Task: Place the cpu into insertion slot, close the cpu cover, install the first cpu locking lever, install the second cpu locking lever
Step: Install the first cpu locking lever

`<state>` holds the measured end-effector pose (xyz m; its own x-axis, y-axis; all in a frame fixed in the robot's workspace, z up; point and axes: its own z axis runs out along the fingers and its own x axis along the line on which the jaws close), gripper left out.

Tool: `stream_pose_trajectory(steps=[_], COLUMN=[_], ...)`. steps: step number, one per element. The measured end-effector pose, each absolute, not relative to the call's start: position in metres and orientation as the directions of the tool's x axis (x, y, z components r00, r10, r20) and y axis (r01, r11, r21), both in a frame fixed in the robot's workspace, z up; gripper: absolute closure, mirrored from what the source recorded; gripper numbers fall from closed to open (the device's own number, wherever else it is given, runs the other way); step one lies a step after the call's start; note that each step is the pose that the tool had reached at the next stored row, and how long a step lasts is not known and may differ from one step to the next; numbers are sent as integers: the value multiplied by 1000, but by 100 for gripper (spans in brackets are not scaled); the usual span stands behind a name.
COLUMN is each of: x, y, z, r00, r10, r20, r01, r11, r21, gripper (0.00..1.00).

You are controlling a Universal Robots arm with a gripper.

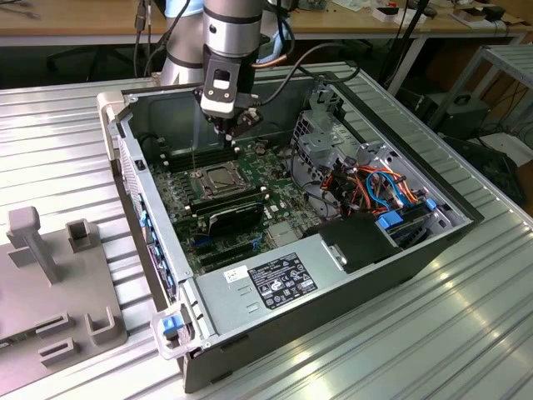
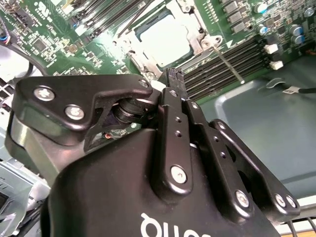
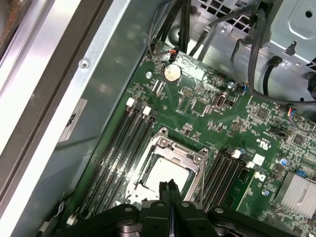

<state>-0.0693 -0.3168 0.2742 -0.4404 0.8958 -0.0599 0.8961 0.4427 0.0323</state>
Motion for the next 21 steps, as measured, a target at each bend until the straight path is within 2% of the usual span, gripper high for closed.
stream_pose_trajectory(steps=[21], x=[-84], y=[-317], z=[274], r00=[-460], r10=[886], r20=[-60], r01=[886], r11=[462], r21=[32], gripper=[89])
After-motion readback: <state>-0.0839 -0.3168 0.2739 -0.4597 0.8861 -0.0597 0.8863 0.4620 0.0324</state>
